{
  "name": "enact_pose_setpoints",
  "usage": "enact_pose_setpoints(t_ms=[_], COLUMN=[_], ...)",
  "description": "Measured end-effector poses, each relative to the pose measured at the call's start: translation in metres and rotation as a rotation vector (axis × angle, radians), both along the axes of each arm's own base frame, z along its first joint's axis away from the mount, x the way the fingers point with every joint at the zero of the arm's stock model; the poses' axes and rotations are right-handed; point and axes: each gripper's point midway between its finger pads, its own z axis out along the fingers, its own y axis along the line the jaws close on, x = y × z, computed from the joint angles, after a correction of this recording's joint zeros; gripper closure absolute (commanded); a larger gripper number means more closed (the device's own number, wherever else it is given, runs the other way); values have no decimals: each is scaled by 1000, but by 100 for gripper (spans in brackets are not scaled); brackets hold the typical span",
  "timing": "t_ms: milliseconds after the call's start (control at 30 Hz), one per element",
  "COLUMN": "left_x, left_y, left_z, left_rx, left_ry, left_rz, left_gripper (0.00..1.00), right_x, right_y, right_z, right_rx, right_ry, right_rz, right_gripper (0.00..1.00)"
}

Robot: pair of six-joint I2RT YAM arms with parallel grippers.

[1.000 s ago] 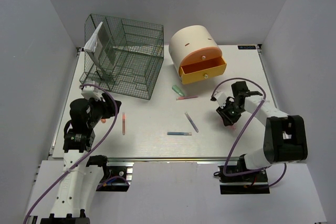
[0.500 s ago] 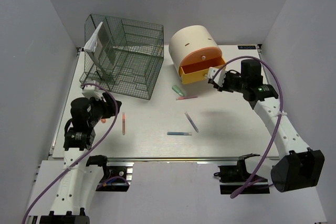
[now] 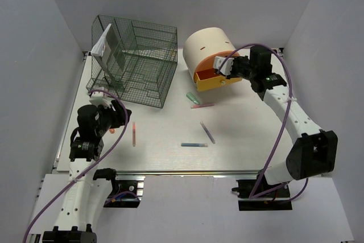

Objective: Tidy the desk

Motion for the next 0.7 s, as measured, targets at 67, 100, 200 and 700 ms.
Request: enact_pose_setpoints(t_ms=[67,100,200,700], left_x=[0,0,0,1], left_y=[1,1,1,2], left_z=[0,0,-1,-1], left_rx=[1,1,2,4], left_ry=[1,1,2,3], left_rz=[3,3,5,9], left_gripper=[34,34,34,34], right_x=[5,7,10,24], right_y=[3,3,3,4], right_z=[-7,-9,-13,-29], right_rx=[-8,-11,-12,11], right_ry=[3,3,-8,-44], right_rz=[4,3,2,-20], right_gripper=[94,94,94,88])
